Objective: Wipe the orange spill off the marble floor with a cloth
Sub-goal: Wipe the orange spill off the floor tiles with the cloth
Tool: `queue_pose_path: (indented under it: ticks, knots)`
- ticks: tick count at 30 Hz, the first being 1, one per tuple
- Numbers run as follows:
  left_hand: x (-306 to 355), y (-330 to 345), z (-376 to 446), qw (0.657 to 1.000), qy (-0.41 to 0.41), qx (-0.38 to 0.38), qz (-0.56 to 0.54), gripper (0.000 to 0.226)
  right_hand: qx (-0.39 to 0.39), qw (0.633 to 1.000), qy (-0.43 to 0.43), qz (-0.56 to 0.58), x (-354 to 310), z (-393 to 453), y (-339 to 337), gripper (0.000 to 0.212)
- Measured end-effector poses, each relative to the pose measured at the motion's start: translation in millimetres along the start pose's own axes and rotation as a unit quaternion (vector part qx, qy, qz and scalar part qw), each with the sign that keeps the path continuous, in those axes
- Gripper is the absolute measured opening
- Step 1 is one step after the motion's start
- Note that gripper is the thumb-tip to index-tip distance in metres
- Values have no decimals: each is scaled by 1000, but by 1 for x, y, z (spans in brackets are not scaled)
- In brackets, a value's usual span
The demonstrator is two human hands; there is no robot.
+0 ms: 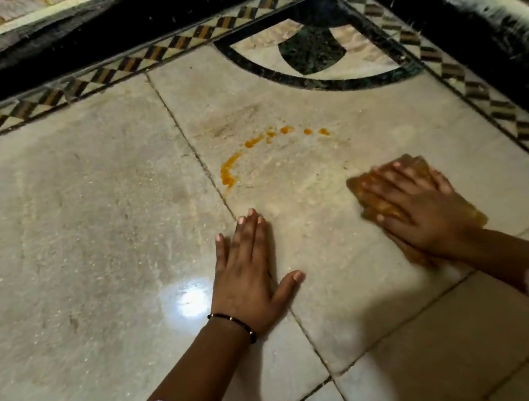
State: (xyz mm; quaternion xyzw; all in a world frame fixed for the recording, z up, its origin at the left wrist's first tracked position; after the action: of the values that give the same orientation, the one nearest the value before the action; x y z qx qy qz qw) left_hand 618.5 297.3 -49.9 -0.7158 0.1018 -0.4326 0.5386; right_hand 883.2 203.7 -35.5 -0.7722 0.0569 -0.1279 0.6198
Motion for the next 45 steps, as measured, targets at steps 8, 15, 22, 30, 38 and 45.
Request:
queue_pose_path:
  ticks: [8,15,22,30,38,45]
  knots:
    - [-18,-10,25,995,-86,50,-2,91,14,987,-156,-33,-79,-26,9,58]
    - [-18,-1,22,994,-76,27,78,81,-21,999,-25,0,26,-21,14,64]
    - [-15,-5,21,993,-85,15,82,80,0,999,38,33,-32,79,-16,61]
    - [-18,-2,22,993,-79,18,80,80,41,989,-140,-27,-53,-7,6,60]
    - [-17,-3,23,994,-76,8,74,80,45,995,75,51,6,108,-18,64]
    - [-19,-2,23,994,-84,7,71,80,49,993,-112,5,-72,120,-30,71]
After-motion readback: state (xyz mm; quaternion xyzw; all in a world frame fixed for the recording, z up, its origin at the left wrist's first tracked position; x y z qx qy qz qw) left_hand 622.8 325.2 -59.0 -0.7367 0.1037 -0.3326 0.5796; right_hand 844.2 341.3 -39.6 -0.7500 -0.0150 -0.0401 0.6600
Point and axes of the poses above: each hand's wrist, its own z-axis towards the middle knuckle, its own y-axis out of the palm, x = y × z, the point moved 5 cm from there along z, towards the middle knuckle, and after that the axes turned 11 degrees about -z, right-handed, at the moved point
